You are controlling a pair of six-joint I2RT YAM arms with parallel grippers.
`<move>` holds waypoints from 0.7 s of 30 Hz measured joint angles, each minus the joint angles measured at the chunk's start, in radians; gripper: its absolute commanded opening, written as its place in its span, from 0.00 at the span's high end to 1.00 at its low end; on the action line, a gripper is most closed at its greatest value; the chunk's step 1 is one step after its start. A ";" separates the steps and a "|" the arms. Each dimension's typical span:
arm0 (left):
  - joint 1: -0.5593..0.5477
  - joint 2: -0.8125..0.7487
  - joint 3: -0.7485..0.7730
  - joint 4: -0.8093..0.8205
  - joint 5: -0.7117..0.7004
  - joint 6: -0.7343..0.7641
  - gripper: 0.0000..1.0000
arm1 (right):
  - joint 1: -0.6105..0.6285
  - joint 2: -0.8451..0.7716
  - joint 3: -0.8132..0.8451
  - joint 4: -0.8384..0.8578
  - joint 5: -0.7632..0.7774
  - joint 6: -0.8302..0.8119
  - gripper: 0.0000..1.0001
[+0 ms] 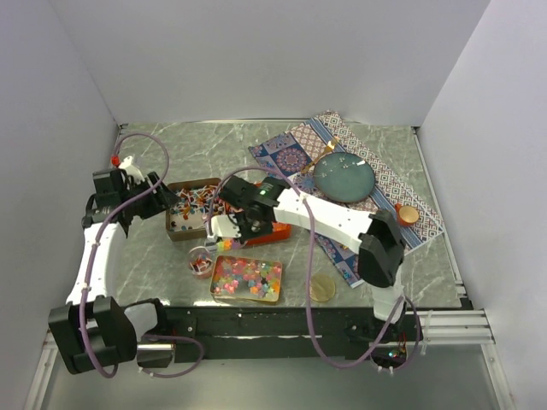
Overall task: Pack the candies
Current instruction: Place the fake candies in the packing bottle.
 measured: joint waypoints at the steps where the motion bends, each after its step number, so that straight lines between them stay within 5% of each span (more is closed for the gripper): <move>1: 0.000 -0.006 0.000 0.000 0.000 0.000 0.35 | 0.002 0.019 0.017 -0.013 0.030 -0.008 1.00; 14: 0.000 -0.041 0.015 0.003 -0.004 0.000 0.34 | 0.055 0.223 0.300 -0.156 0.272 -0.062 1.00; 21: 0.000 -0.048 0.015 0.004 -0.005 0.000 0.34 | 0.112 0.228 0.319 -0.174 0.370 -0.096 1.00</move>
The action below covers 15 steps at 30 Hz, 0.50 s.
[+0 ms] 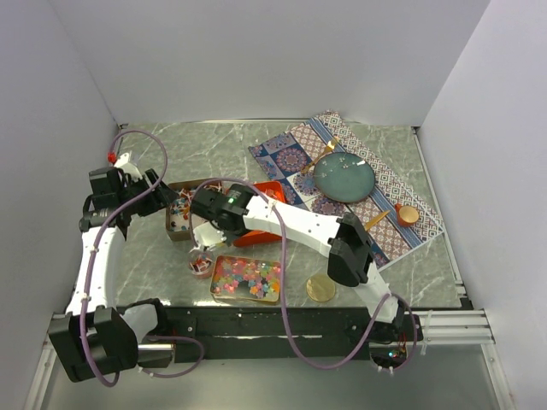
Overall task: Pack the candies
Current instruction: Place the fake candies in the packing bottle.
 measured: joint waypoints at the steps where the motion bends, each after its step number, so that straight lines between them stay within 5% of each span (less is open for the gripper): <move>1: 0.000 -0.002 0.000 0.000 0.000 0.000 0.34 | 0.009 0.000 0.000 0.000 0.011 -0.002 1.00; 15: -0.033 -0.014 0.000 0.001 -0.023 0.002 0.33 | 0.092 0.073 0.051 0.016 0.196 -0.056 1.00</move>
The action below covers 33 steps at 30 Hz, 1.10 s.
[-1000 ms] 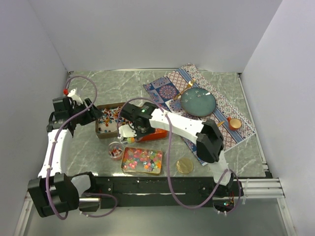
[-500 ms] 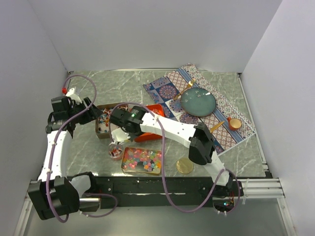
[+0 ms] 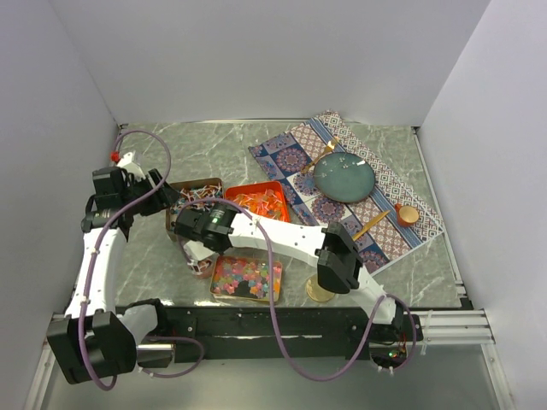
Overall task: Pack the candies
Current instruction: Place the fake candies in the packing bottle.
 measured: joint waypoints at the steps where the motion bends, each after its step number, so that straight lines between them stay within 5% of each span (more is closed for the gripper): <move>1: -0.003 -0.001 0.000 0.000 -0.002 0.000 0.33 | 0.005 0.000 -0.003 0.007 0.017 -0.008 1.00; 33: -0.040 -0.005 0.000 0.000 -0.028 0.004 0.33 | 0.066 0.000 -0.092 0.094 0.216 -0.095 1.00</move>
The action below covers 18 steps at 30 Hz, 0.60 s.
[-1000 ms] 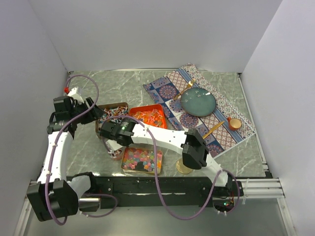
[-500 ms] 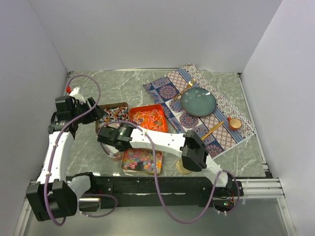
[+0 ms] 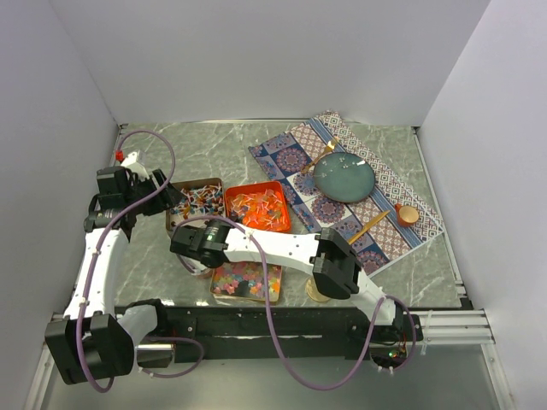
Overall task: Pack the candies
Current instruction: Place the fake candies in the packing bottle.
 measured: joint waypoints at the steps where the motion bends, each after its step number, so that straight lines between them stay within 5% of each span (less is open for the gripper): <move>1: 0.000 0.000 0.000 0.000 0.000 0.000 0.33 | 0.000 0.000 0.000 0.002 0.004 -0.001 1.00; 13: 0.002 0.013 0.099 -0.037 -0.047 -0.006 0.32 | -0.021 0.000 0.078 -0.053 -0.006 0.015 1.00; 18: 0.013 0.024 0.202 -0.012 -0.079 -0.051 0.33 | -0.151 -0.047 0.131 -0.130 -0.098 0.114 1.00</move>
